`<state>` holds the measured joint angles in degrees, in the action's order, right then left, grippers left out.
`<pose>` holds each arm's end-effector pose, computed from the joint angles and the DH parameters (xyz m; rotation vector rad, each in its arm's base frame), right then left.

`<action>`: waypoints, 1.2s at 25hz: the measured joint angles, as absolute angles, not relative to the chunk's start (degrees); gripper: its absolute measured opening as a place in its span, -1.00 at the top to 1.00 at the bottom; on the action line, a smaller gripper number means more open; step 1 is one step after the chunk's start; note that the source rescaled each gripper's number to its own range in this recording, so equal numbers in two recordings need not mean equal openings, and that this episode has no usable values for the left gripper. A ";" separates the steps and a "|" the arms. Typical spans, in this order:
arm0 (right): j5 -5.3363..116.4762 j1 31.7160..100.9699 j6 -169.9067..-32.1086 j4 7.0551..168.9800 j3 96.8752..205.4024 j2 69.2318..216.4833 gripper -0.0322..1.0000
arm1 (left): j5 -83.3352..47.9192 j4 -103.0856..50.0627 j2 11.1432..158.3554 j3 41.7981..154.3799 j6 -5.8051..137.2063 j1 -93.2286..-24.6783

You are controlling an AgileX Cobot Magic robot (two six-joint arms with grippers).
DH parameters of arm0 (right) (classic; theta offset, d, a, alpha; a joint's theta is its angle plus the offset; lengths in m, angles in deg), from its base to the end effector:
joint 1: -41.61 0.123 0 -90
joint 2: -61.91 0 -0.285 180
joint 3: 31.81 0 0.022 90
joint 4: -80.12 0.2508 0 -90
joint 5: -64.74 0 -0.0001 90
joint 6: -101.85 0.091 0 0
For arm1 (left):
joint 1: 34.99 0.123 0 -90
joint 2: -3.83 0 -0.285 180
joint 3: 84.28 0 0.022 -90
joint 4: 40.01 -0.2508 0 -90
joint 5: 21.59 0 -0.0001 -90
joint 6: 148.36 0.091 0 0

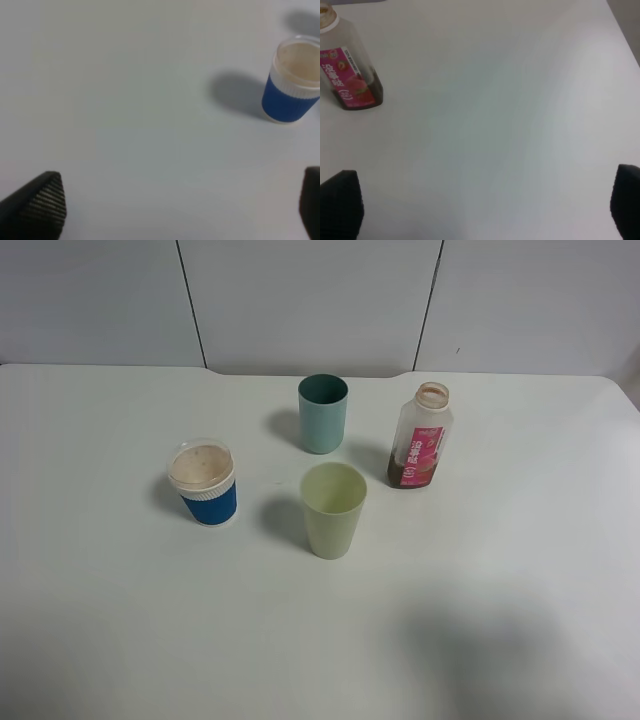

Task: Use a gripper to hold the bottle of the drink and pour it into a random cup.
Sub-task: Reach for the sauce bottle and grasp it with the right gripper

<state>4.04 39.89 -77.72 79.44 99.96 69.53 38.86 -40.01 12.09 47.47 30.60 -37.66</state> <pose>-0.0059 -0.0008 0.2790 0.0388 2.0339 -0.0283 -0.0040 0.0002 0.2793 0.0290 2.0414 -0.0405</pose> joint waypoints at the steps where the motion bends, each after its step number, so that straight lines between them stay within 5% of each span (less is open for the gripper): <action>1: 4.04 39.89 -77.72 79.44 99.96 69.53 -1.00 | 38.86 -40.01 12.09 47.47 30.60 -37.66; 30: 4.04 39.89 -77.72 79.44 99.96 69.53 -1.00 | 38.86 -40.01 12.09 47.47 30.60 -37.66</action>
<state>4.04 39.89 -77.72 79.44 99.96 69.53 38.86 -40.01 12.09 47.47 30.60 -37.66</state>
